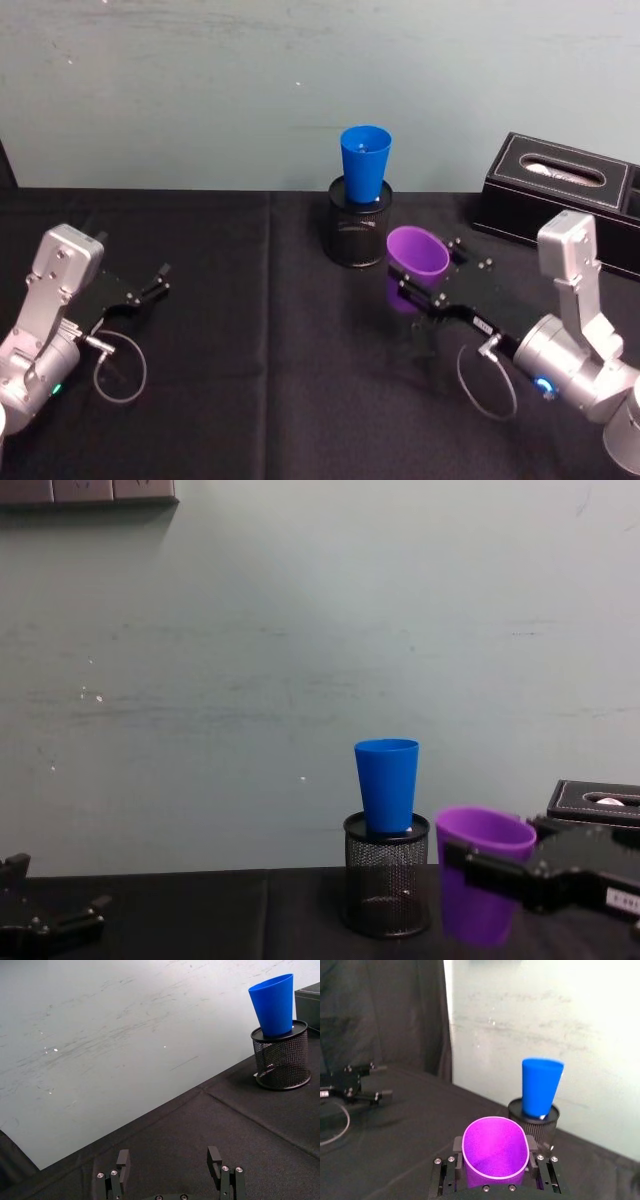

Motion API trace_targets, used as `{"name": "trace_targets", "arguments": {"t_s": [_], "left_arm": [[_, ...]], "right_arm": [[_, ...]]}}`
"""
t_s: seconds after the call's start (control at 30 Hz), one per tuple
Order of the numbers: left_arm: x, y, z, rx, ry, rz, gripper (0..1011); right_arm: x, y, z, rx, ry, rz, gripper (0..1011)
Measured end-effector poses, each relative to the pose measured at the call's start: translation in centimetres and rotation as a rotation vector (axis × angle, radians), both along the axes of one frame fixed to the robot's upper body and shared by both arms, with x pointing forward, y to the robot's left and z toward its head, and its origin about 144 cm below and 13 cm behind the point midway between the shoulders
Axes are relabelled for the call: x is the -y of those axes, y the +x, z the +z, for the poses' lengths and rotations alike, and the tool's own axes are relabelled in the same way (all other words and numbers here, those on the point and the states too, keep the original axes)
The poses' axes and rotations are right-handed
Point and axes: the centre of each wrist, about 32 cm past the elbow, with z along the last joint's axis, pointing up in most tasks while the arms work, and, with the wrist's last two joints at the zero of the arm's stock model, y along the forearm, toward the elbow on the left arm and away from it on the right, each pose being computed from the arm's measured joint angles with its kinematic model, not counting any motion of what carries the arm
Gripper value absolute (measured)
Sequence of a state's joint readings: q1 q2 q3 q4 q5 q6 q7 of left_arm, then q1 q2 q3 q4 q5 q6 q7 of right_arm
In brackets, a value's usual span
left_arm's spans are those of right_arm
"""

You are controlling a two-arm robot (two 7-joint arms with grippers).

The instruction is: Pick up one cup with a gripper and tap it against the other cup.

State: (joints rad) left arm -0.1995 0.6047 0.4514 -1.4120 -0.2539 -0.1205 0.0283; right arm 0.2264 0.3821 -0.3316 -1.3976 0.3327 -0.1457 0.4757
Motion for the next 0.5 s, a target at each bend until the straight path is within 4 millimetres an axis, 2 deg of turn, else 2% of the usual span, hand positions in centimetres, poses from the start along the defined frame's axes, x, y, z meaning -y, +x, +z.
{"name": "trace_targets", "arguments": {"t_s": [0.23, 0.5], "left_arm": [[0.0, 0.0, 0.0, 0.000, 0.000, 0.000, 1011], [0.0, 0.0, 0.0, 0.000, 0.000, 0.000, 1011]], "right_arm": [[-0.2, -0.2, 1.7, 0.037, 0.043, -0.039, 721], [-1.2, -0.8, 2.6, 0.045, 0.076, -0.087, 721]]}}
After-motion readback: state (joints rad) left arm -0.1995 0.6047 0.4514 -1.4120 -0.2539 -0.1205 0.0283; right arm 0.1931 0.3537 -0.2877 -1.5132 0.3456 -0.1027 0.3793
